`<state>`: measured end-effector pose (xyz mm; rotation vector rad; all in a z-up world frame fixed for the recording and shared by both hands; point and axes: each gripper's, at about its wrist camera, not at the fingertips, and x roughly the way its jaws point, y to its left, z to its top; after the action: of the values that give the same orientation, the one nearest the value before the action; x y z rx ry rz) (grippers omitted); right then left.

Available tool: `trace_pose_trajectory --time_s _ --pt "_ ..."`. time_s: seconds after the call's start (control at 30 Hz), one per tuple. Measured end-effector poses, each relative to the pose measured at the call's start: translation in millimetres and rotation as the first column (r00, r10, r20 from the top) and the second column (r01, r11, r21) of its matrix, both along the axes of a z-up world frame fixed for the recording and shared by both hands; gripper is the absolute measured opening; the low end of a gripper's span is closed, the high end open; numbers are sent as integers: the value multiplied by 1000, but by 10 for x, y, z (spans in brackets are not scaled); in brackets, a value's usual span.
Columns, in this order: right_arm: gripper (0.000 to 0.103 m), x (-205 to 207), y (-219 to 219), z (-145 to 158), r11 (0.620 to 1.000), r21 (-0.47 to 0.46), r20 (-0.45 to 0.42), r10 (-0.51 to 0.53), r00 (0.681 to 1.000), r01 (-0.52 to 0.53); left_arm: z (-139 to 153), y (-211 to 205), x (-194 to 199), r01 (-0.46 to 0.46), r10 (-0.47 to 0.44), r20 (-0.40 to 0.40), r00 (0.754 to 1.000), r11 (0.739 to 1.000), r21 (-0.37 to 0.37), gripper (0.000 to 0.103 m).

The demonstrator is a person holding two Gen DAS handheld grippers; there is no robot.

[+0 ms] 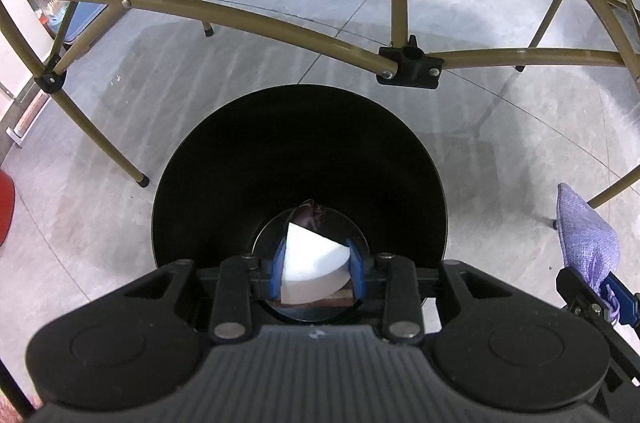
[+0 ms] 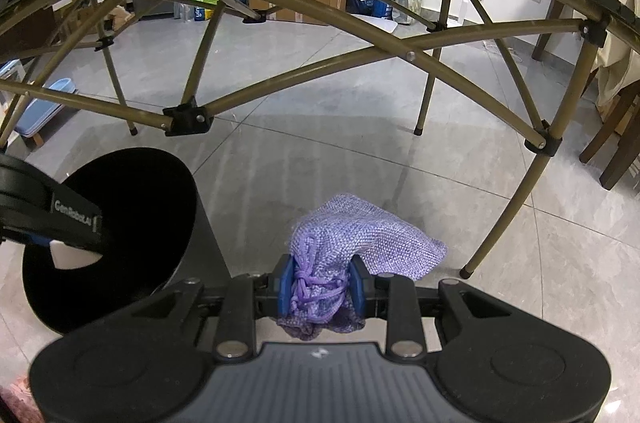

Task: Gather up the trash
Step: 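Open left gripper to drop the white foam wedge into the bin, then move left tool aside while right tool brings the purple bag over the bin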

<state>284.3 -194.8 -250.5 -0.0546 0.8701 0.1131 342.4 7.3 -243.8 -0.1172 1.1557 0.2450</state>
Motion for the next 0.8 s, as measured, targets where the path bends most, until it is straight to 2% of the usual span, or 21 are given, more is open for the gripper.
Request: trace_pose_trajectory --time_s 0.1,0.13,0.17,0.23,0.27,0.4,0.8 --pt "28 0 -1 -6 1000 1 -5 1 1000 -1 -2 -9 3 -3 3 -3 1000 1000 -5 44" --pt "28 5 -1 -5 1000 1 -6 0 1000 0 -3 -25 6 0 0 -5 1000 1000 -6 59" --pt "28 7 -3 -5 1000 1 -7 -1 1000 1 3 -34 2 0 0 -7 1000 1000 -8 81" --pt "28 10 -7 -5 1000 0 -9 -3 1000 3 20 -27 -5 -7 7 -1 1000 1000 -8 100" --pt "28 13 -12 -8 1000 -1 -11 -6 1000 6 32 -35 -5 -5 5 0 1000 1000 -7 103" --pt "28 23 -24 -28 1000 -3 -22 -13 1000 13 44 -32 -1 -2 1 -15 1000 999 -33 103" --pt "28 20 -33 -17 1000 6 -32 -8 999 9 78 -22 -35 11 -11 -25 1000 999 -31 103"
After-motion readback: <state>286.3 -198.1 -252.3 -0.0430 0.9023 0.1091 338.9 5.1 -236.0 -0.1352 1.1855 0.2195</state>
